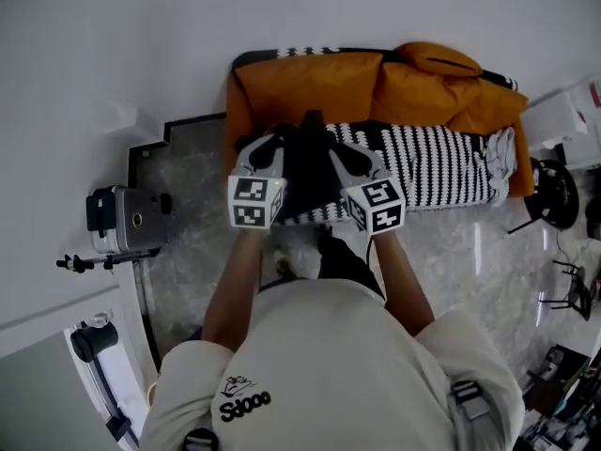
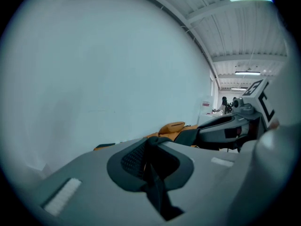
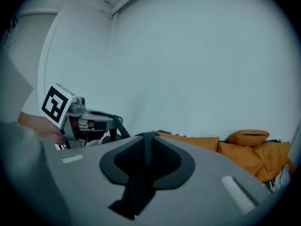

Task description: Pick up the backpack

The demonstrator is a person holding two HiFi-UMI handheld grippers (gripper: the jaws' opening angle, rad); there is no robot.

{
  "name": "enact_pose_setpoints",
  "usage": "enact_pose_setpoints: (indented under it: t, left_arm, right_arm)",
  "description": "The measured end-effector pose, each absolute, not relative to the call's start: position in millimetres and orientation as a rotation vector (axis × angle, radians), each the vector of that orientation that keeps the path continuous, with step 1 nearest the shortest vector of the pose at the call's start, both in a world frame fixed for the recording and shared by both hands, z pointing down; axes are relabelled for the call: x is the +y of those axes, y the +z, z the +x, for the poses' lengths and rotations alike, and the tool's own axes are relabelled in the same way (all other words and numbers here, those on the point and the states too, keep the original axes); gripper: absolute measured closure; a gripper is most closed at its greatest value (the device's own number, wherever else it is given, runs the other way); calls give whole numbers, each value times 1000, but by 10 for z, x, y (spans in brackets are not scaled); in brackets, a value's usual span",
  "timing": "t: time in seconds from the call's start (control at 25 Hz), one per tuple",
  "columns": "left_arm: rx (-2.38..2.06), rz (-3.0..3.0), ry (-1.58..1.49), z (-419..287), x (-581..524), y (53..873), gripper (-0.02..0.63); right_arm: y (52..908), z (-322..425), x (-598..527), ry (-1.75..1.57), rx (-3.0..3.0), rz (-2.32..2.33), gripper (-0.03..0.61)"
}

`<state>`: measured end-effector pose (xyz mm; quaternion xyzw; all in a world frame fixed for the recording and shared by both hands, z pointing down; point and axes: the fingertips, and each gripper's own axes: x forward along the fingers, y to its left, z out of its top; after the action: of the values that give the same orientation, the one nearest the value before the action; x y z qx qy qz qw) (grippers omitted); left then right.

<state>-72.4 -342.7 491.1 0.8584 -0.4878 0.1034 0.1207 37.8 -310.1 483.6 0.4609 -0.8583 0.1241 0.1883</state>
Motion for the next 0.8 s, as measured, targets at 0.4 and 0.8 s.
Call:
enact_pose_setpoints:
  t: [0.4, 0.8]
  left_arm:
    - [-1333, 2669, 235, -570, -3049, 4249, 601]
    - [-1263, 2830, 113, -493, -2660, 3580, 601]
  right_arm:
    - [4157, 446, -2646, 292, -2424, 1446, 511]
    - [3489, 497, -2270, 178, -2439, 1542, 511]
